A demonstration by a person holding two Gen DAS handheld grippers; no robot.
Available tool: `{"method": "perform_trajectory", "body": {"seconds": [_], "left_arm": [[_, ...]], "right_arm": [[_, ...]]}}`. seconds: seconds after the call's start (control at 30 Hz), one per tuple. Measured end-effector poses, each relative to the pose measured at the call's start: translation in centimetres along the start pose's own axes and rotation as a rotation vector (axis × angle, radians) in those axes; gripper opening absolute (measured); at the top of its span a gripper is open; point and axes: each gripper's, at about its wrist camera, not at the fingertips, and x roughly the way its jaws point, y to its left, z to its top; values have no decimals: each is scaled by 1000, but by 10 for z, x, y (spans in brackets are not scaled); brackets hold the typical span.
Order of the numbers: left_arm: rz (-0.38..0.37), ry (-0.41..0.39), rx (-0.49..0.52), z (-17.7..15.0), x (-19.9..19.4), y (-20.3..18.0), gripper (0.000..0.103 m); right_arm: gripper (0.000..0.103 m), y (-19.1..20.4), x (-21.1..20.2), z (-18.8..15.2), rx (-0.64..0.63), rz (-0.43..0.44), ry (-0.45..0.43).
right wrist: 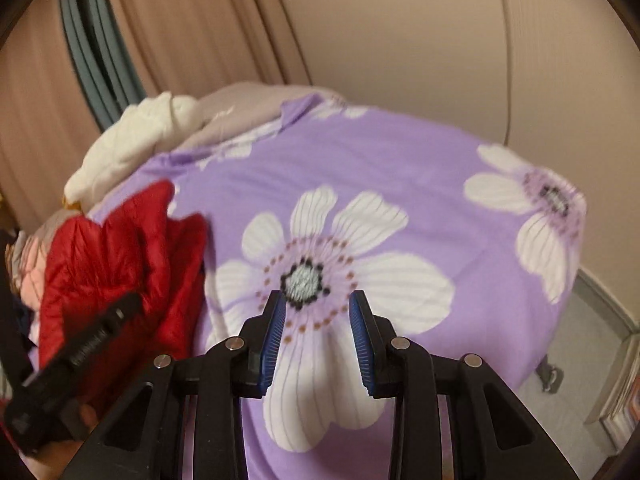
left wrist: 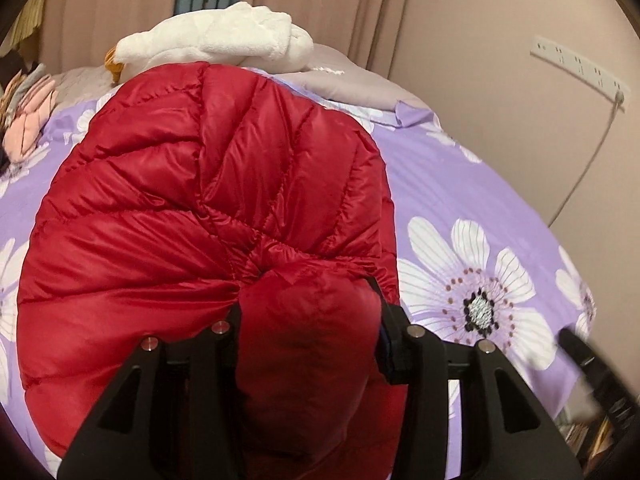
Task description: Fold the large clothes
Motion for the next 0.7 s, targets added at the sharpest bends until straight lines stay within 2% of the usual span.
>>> {"method": "perform_trajectory", "body": {"seconds": [0.37, 0.53, 0.7], "left_arm": [[61, 44, 42, -1, 7, -8, 46], [73, 71, 94, -5, 11, -10, 46], [137, 155, 187, -1, 20, -23, 47]], "right_arm": [[33, 9, -43, 15, -40, -116, -177], [33, 11, -62, 17, -41, -136, -229], [33, 18, -73, 19, -65, -158, -256]]}}
